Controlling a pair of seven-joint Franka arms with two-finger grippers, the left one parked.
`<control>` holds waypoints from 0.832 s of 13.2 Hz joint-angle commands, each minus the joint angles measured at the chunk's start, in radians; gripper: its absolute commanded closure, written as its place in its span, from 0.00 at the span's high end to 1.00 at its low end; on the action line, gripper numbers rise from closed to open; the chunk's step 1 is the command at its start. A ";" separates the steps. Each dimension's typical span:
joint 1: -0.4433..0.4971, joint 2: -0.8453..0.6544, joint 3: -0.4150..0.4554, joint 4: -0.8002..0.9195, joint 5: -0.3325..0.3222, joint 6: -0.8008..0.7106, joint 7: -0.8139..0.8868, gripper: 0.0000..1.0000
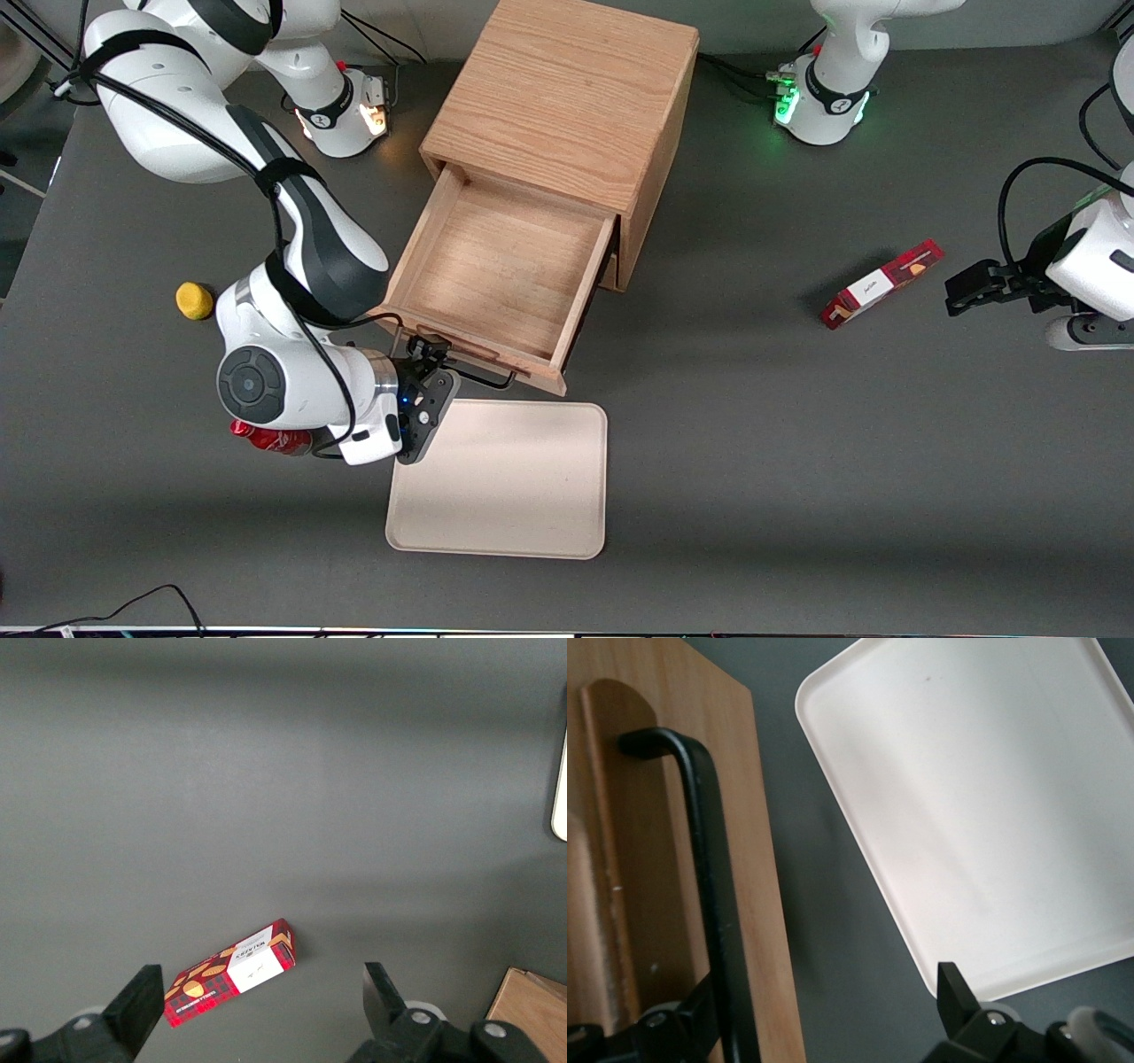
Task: Close top drawer
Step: 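Position the right gripper against the drawer front beside the black handle, then push the drawer front with the right gripper into the cabinet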
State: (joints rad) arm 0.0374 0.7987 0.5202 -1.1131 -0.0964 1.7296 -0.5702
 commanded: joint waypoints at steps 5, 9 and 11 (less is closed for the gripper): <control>-0.002 -0.027 0.007 -0.043 -0.020 0.018 -0.008 1.00; -0.010 -0.079 0.029 -0.143 -0.013 0.065 0.004 1.00; -0.014 -0.111 0.049 -0.207 -0.011 0.094 0.032 1.00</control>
State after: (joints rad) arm 0.0378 0.7587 0.5456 -1.2062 -0.0981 1.7813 -0.5674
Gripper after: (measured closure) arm 0.000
